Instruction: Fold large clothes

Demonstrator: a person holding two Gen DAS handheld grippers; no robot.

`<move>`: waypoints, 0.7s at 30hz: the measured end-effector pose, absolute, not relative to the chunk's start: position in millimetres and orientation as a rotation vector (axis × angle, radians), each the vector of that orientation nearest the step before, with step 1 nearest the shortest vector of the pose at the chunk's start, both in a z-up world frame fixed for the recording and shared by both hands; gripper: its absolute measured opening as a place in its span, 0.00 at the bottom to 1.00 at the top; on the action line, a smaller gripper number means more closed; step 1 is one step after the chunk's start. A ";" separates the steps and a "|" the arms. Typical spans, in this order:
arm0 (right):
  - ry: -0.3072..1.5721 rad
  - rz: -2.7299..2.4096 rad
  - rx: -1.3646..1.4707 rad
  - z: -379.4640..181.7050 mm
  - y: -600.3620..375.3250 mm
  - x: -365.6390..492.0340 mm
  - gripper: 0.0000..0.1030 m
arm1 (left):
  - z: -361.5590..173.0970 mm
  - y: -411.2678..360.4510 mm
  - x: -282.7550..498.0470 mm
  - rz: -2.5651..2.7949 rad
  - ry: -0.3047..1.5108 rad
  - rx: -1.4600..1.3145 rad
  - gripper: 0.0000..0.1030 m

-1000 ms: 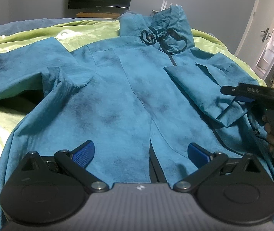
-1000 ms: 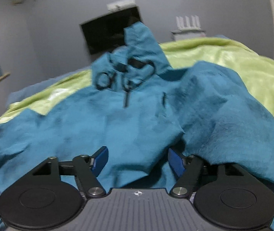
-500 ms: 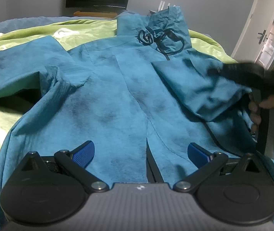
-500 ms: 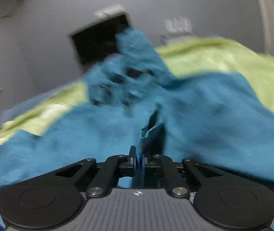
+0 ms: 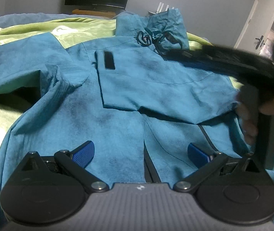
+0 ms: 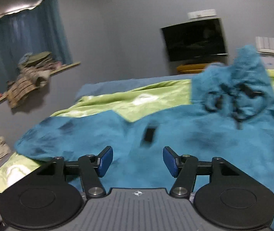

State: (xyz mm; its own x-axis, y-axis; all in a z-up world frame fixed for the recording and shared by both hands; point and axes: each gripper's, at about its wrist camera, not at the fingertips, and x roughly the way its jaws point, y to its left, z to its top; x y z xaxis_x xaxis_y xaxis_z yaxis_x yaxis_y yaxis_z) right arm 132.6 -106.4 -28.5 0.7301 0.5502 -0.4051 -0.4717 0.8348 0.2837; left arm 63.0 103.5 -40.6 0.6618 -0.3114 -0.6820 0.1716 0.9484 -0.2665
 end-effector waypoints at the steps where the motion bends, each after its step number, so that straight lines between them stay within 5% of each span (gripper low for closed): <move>1: 0.504 0.523 0.151 -28.6 -119.5 127.7 0.59 | -40.4 104.0 63.4 -0.275 0.803 -0.187 1.00; 8: 0.454 0.147 -0.093 -37.0 -229.0 80.9 0.68 | -39.3 102.5 62.5 -0.260 0.798 -0.182 1.00; 16: 0.676 -0.148 0.002 -99.8 -329.4 90.8 0.65 | -42.0 86.3 59.2 -0.197 0.820 -0.072 1.00; 21: 0.583 -0.107 0.059 -90.6 -339.8 72.4 0.68 | -32.0 89.7 53.2 -0.127 0.783 -0.065 1.00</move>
